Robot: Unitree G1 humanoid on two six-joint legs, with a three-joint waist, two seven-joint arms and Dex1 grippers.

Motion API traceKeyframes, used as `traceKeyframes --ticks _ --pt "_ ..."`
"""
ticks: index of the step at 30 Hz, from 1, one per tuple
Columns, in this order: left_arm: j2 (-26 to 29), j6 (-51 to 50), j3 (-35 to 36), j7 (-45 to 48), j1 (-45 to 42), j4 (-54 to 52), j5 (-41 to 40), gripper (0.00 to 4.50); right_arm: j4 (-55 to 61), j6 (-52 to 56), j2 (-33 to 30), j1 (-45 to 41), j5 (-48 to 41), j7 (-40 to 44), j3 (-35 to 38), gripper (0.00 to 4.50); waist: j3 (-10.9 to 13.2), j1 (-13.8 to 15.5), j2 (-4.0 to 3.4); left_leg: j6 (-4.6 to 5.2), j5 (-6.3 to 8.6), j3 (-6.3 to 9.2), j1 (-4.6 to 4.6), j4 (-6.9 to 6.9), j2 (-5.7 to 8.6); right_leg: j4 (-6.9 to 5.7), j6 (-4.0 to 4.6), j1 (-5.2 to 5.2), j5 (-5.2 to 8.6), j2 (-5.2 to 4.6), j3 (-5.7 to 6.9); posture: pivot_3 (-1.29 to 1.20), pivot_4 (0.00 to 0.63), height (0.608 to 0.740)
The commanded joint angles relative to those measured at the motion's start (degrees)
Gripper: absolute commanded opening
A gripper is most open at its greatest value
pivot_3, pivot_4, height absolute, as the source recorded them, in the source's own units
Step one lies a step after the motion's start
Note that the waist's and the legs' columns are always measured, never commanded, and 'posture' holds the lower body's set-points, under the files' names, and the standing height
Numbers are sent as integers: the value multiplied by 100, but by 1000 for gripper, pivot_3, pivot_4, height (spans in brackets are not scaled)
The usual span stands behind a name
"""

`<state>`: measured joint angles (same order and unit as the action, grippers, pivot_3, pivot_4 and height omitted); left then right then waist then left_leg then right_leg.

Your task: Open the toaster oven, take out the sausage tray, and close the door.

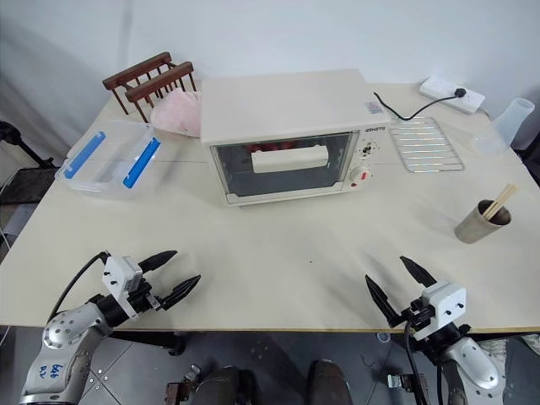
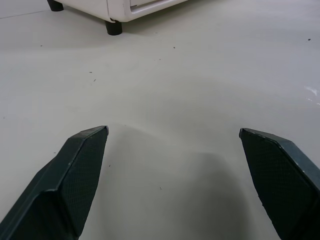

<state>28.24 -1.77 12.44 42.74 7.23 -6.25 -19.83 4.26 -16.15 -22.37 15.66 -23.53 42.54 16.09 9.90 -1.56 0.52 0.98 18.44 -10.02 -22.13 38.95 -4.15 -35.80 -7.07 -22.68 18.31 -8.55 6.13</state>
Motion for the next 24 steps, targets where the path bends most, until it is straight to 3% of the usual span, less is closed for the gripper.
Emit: traceKeyframes --ticks 1,7,16,19,24 --pt "116 112 -15 28 25 -181 84 4467 100 -78 -56 -86 -159 84 77 4500 0 0 0 0 0 0 0 0 0 0 0 0 0 0 0 0 150 740" --pt "-79 -706 511 397 -127 -484 -1611 4467 708 1252 -298 -1598 -327 -76 -585 4500 3 -93 -4 -1 -2 -9 0 4 -11 -8 0 -7 0 1 -7 0 150 740" --pt "-133 -874 552 306 -351 -593 -1768 4467 -185 2599 -53 -4184 204 -766 -1278 4500 3 -15 -6 -3 -8 -11 -17 8 15 -22 5 -17 2 5 6 0 150 740" --pt "-156 -834 532 308 -315 -588 -1710 4467 -333 2631 1 -4512 317 -746 -1381 4500 2 1 -6 -3 -7 -5 -19 6 16 -23 5 -17 2 6 12 0 150 740" --pt "-192 -791 560 291 -158 -644 -1679 4467 201 2434 87 -4241 -90 -246 -1355 4500 2 -6 -6 0 -1 -3 -26 0 21 -17 2 -18 1 6 24 0 150 740"
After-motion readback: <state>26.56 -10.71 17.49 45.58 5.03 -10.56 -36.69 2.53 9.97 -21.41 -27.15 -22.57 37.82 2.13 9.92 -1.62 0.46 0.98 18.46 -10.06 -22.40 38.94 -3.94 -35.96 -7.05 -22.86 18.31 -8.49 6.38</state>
